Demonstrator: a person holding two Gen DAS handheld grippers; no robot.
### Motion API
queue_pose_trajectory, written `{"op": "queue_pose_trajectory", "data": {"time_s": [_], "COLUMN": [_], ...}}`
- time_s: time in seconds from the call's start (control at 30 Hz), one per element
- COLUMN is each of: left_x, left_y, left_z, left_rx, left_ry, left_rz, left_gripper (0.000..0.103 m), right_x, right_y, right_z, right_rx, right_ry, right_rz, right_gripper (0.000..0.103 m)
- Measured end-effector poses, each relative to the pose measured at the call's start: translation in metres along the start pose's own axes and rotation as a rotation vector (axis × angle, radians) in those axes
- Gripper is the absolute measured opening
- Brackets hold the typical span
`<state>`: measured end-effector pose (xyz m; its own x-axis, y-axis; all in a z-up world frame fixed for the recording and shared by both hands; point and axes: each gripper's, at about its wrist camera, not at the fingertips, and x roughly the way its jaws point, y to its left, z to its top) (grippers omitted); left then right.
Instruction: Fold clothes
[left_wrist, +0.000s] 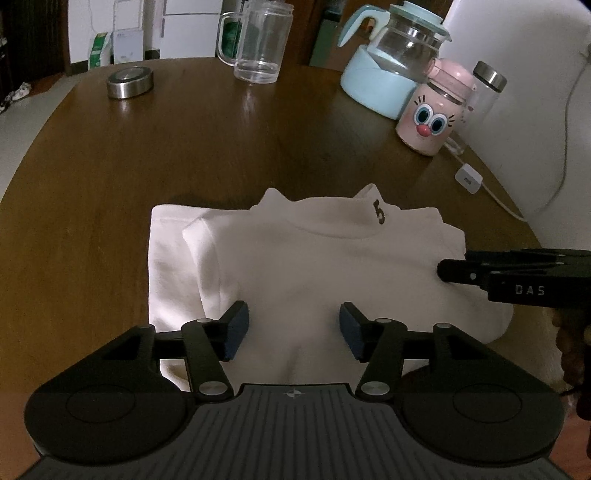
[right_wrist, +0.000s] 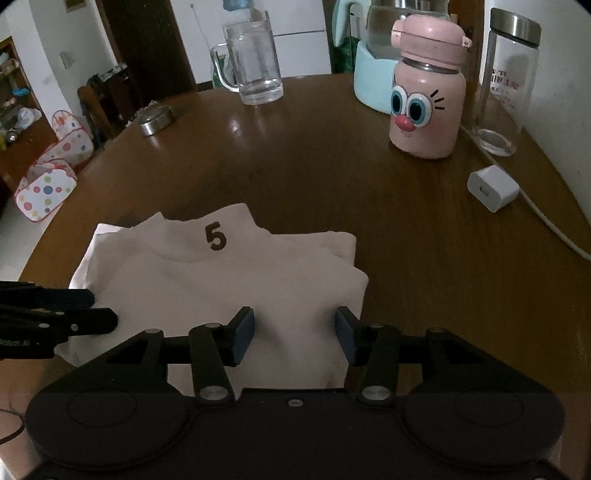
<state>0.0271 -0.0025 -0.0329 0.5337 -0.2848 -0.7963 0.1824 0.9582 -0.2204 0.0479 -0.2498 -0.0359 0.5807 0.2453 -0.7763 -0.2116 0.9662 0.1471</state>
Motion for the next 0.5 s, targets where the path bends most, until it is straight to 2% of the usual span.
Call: {"op": "queue_pose_trajectory", "data": {"time_s": [0.2, 0.37, 0.5], "left_x": [-0.002, -0.008, -0.017], "left_y": [-0.002, -0.006, -0.008], "left_z": [0.002, 0.004, 0.006], "left_rx": [-0.003, -0.005, -0.009], "left_ry": [0.0, -0.014, -0.039], "left_rz": [0.004, 0.009, 0.019], "left_gripper": [0.058, 0.066, 0.069], "right_x": [-0.008, -0.015, -0.022], "right_y": [0.001, -0.001, -0.001], "right_z": [0.001, 0.001, 0.003], "right_rx": [0.012, 0.023, 0.014], "right_ry": [-0.008, -0.016, -0.035], "right_rz": [-0.038, -0.077, -0.103], "right_gripper": [0.079, 0.09, 0.102]}}
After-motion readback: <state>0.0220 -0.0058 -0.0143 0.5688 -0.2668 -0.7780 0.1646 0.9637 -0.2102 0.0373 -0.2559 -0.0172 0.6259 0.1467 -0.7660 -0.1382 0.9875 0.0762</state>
